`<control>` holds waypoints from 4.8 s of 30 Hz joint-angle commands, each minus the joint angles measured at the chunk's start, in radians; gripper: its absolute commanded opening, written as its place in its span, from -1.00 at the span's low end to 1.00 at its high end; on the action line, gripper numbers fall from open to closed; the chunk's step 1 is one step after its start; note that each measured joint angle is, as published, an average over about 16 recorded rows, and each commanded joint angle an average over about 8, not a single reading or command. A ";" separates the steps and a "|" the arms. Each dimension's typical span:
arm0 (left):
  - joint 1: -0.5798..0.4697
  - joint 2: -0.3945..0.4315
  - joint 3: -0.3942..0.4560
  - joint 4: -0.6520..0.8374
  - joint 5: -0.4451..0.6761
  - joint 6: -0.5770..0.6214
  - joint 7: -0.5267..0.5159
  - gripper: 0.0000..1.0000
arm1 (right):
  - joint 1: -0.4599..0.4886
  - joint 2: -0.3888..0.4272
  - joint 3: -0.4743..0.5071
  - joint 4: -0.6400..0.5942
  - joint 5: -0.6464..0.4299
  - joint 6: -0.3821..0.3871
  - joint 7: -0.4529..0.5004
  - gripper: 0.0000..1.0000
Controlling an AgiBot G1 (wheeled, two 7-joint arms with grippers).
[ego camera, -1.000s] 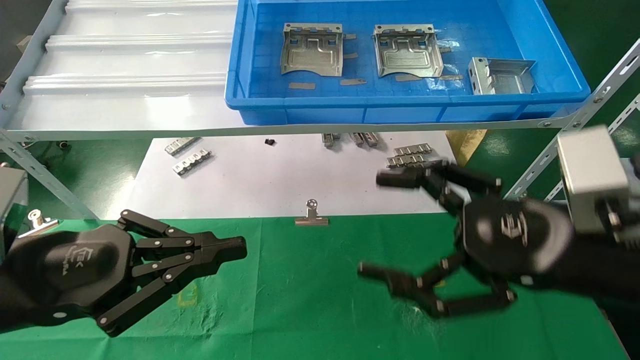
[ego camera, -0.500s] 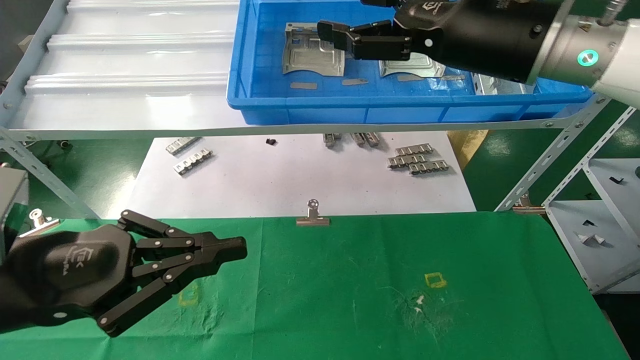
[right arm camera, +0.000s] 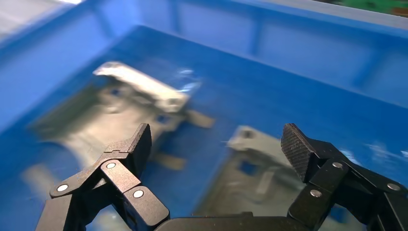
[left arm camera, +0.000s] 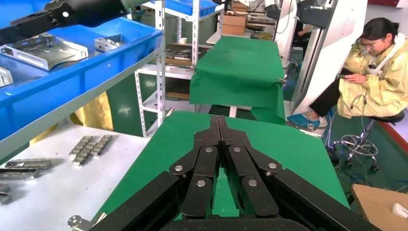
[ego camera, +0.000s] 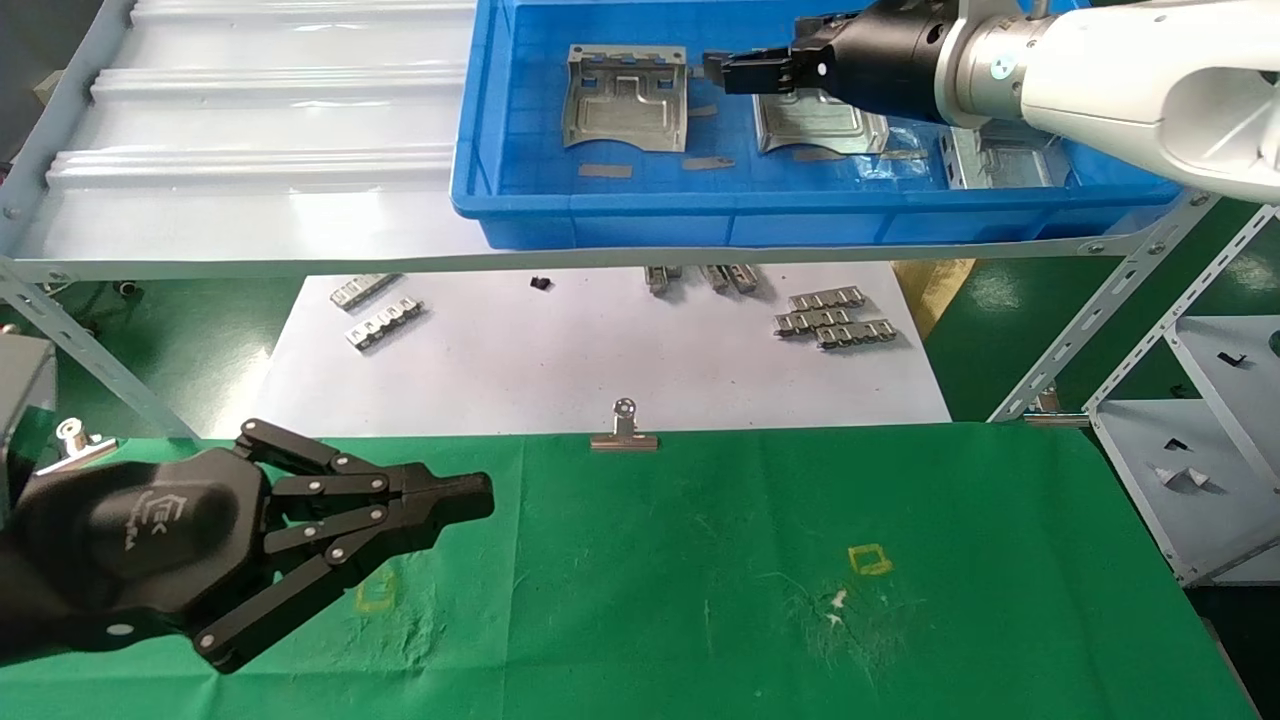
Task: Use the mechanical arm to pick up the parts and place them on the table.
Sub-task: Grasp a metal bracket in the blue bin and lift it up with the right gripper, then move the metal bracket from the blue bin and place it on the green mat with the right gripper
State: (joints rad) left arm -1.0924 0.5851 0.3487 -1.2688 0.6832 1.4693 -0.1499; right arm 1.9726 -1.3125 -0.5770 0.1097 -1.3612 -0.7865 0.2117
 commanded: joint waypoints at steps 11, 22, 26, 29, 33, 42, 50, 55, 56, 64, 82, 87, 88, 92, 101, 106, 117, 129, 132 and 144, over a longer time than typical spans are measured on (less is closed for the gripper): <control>0.000 0.000 0.000 0.000 0.000 0.000 0.000 1.00 | 0.001 -0.047 -0.045 -0.013 -0.040 0.121 0.078 -1.00; 0.000 0.000 0.000 0.000 0.000 0.000 0.000 1.00 | 0.038 -0.035 -0.095 0.004 -0.072 0.053 0.119 0.95; 0.000 0.000 0.000 0.000 0.000 0.000 0.000 1.00 | 0.066 -0.026 -0.110 -0.008 -0.085 0.007 0.127 1.00; 0.000 0.000 0.000 0.000 0.000 0.000 0.000 1.00 | 0.088 -0.020 -0.119 -0.017 -0.095 -0.038 0.131 1.00; 0.000 0.000 0.001 0.000 0.000 0.000 0.000 1.00 | 0.110 -0.013 -0.131 -0.030 -0.107 -0.114 0.135 1.00; 0.000 0.000 0.001 0.000 0.000 0.000 0.000 1.00 | 0.129 0.006 -0.147 -0.070 -0.125 -0.264 0.139 -0.38; 0.000 0.000 0.001 0.000 -0.001 0.000 0.000 1.00 | 0.115 -0.007 -0.138 -0.092 -0.113 -0.190 0.139 -1.00; 0.000 0.000 0.001 0.000 -0.001 0.000 0.000 1.00 | 0.100 -0.022 -0.134 -0.095 -0.106 -0.117 0.150 -1.00; 0.000 0.000 0.001 0.000 -0.001 0.000 0.000 1.00 | 0.096 -0.026 -0.133 -0.094 -0.105 -0.104 0.153 -1.00; 0.000 0.000 0.001 0.000 -0.001 0.000 0.000 1.00 | 0.057 -0.042 -0.134 -0.051 -0.102 -0.003 0.180 -1.00; 0.000 0.000 0.001 0.000 -0.001 0.000 0.001 1.00 | 0.017 -0.041 -0.174 0.020 -0.112 0.116 0.226 -1.00; 0.000 -0.001 0.001 0.000 -0.001 -0.001 0.001 1.00 | 0.020 -0.040 -0.187 0.025 -0.115 0.115 0.232 -1.00; 0.000 -0.001 0.001 0.000 -0.001 -0.001 0.001 1.00 | 0.021 -0.040 -0.190 0.026 -0.116 0.113 0.232 -1.00; 0.000 -0.001 0.001 0.000 -0.001 -0.001 0.001 1.00 | 0.027 -0.038 -0.201 0.032 -0.120 0.102 0.224 -1.00; 0.000 -0.001 0.002 0.000 -0.001 -0.001 0.001 1.00 | 0.060 -0.028 -0.210 0.032 -0.114 0.054 0.192 -1.00; 0.000 -0.001 0.002 0.000 -0.001 -0.001 0.001 1.00 | 0.101 -0.014 -0.206 0.037 -0.100 -0.020 0.158 -1.00; 0.000 -0.001 0.002 0.000 -0.001 -0.001 0.001 1.00 | 0.197 0.080 -0.197 0.092 -0.066 -0.371 -0.054 -1.00; 0.000 -0.001 0.002 0.000 -0.001 -0.001 0.001 1.00 | 0.262 0.199 -0.226 0.172 -0.020 -0.806 -0.284 -1.00; -0.001 -0.001 0.002 0.000 -0.001 -0.001 0.001 1.00 | 0.249 0.243 -0.259 0.247 0.025 -0.822 -0.301 -1.00; -0.001 -0.001 0.002 0.000 -0.001 -0.001 0.001 1.00 | 0.181 0.516 -0.545 0.737 0.310 -0.814 -0.185 -1.00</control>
State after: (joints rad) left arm -1.0930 0.5843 0.3509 -1.2688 0.6817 1.4684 -0.1489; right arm 2.1522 -0.8228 -1.1190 0.8071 -1.0817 -1.6013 0.0039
